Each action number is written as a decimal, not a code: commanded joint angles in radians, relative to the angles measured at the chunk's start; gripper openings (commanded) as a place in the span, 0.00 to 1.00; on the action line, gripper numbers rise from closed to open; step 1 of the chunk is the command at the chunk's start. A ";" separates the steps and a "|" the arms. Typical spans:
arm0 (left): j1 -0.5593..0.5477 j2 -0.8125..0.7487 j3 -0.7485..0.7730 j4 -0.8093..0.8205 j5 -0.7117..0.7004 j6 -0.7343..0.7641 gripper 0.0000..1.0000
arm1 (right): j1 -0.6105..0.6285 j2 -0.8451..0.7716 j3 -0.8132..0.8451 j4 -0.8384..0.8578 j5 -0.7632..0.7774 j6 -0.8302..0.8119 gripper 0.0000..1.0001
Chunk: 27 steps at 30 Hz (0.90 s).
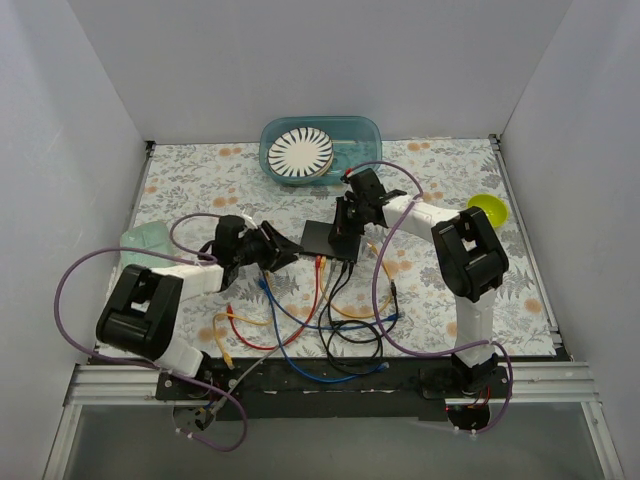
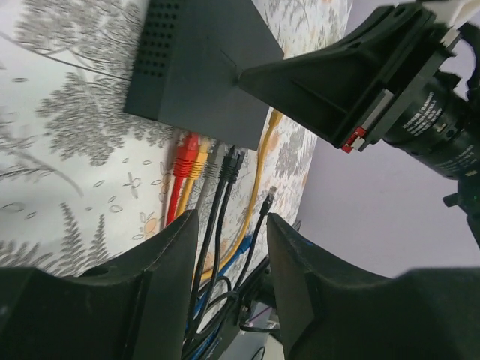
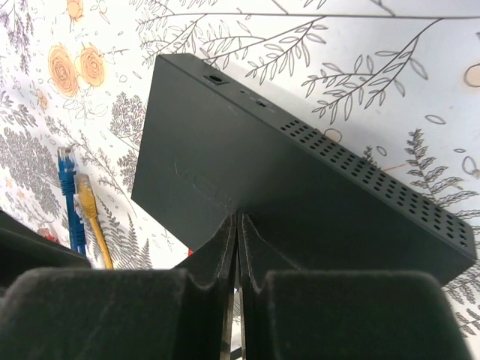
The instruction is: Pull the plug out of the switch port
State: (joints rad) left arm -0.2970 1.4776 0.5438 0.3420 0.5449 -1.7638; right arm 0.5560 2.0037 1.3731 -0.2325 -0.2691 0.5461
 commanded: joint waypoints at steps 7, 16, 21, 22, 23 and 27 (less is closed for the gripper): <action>-0.140 0.242 0.084 0.032 -0.085 -0.022 0.36 | 0.005 0.024 -0.040 -0.019 -0.002 -0.009 0.10; -0.140 0.355 0.111 0.055 -0.137 -0.046 0.34 | 0.005 0.023 -0.040 -0.022 -0.004 -0.012 0.10; -0.140 0.400 0.124 0.080 -0.149 -0.088 0.33 | 0.005 0.023 -0.060 -0.010 -0.013 -0.011 0.10; -0.140 0.403 0.120 0.083 -0.152 -0.097 0.33 | 0.004 0.023 -0.068 -0.008 -0.012 -0.011 0.10; -0.140 0.405 0.113 0.106 -0.155 -0.105 0.33 | 0.005 0.023 -0.071 -0.007 -0.015 -0.009 0.09; -0.139 0.408 0.105 0.121 -0.171 -0.157 0.33 | 0.005 0.023 -0.080 0.001 -0.019 -0.009 0.10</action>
State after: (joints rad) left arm -0.4358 1.8385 0.6613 0.4885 0.5098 -1.8942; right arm 0.5556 2.0037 1.3403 -0.1684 -0.2981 0.5499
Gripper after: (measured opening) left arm 0.333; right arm 0.097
